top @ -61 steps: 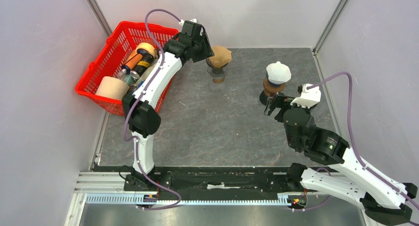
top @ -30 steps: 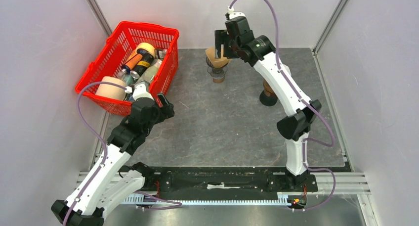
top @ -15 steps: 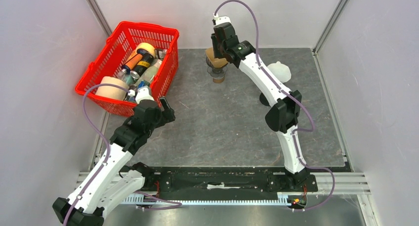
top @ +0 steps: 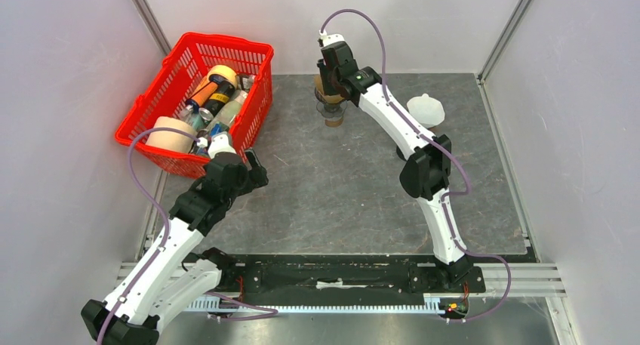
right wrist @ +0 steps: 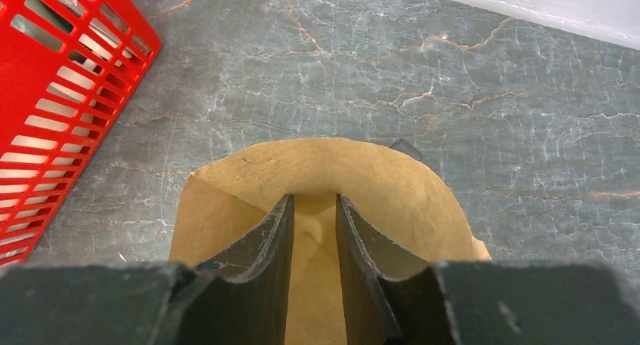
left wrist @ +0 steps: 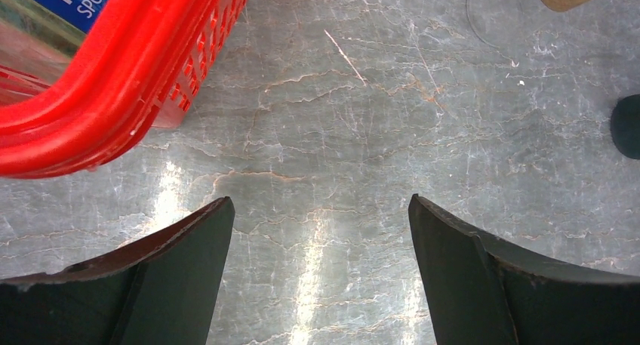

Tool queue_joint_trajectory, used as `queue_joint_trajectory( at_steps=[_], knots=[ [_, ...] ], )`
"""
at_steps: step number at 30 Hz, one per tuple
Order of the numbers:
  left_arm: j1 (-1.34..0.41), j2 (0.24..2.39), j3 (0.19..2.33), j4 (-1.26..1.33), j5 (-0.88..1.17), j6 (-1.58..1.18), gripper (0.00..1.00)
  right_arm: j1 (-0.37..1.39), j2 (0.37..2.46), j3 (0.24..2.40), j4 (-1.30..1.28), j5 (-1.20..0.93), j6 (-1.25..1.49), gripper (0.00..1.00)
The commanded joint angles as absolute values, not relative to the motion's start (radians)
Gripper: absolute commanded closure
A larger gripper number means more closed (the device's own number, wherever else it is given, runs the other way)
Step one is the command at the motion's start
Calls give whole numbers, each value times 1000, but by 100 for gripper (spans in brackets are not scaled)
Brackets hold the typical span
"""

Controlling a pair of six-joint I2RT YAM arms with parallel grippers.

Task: Place the coffee filter in the dripper

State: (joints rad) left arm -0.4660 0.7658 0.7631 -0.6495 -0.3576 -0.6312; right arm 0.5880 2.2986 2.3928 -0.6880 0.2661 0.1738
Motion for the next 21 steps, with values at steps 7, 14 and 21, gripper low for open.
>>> queue_joint_trajectory(
  at_steps=[7,14,21],
  knots=[
    [-462,777,765,-630,-367,-652,7,584,2342,2423,-683,245,121,66],
    [-462,777,765,-630,-365,-650,7,580,2358,2430,-690,208,123,68],
    [-462,782,766,-630,-359,-649,6,578,2343,2435,-697,214,120,67]
  ],
)
